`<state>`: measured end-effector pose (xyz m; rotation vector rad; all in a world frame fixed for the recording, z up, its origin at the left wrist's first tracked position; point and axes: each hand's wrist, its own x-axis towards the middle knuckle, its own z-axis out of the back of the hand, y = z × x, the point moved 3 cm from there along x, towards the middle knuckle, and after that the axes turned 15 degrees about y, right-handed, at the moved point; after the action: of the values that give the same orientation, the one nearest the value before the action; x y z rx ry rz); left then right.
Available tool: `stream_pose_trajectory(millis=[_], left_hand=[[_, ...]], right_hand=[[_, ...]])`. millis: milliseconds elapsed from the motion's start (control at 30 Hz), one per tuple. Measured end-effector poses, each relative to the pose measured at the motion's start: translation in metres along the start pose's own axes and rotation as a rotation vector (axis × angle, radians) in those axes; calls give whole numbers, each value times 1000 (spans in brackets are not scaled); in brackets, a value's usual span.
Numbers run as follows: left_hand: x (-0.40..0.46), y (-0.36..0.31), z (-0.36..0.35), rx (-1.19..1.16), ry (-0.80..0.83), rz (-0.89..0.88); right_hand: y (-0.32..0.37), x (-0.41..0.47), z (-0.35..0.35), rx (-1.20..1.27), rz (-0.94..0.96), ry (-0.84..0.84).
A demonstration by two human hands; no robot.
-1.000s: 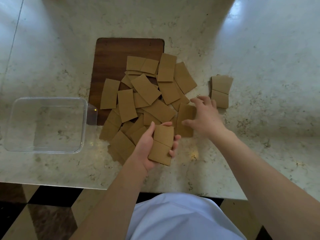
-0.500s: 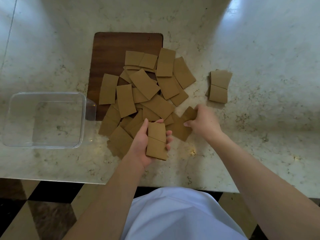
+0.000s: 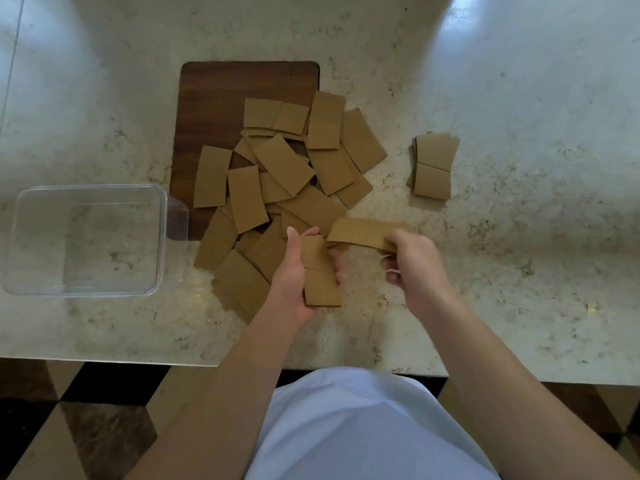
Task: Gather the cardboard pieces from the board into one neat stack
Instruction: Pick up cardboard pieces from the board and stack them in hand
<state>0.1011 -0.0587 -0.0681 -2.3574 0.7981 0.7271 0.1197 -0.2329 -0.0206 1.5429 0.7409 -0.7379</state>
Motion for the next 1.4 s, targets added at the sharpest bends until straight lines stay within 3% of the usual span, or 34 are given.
stream_pose_trajectory(millis=[200,300,400,500,567,667,900,1033,1133,1400], left_hand=[[7,-8,2,16,-101,-138],[5,-14,2,27,-94,-158],[3,-12,-1,33,-21,-114],[3,-13,0,59,-9,-94],[2,-22,6,6,-64,-127],[-3,-33,11,-107,-74,-142],[-17,-39,18,-168,24,-94],[-20,-40,22,-207,56,-131],[-21,-42,25,-202,51,-138],[-22,-36,27,-186,9,-35]], right_hand=[[-20,-19,-31,-74,11,80],[-24,-17,-37,-67,-48,223],[-26,-10,-47,-381,-51,362],[-17,4,-48,-629,12,380],[-4,20,-44,-679,77,287],[17,52,-37,-892,195,-22],[32,94,-68,-1246,315,-96],[37,100,-68,-1142,313,-76],[40,99,-63,-975,285,54],[67,71,-19,-693,323,209]])
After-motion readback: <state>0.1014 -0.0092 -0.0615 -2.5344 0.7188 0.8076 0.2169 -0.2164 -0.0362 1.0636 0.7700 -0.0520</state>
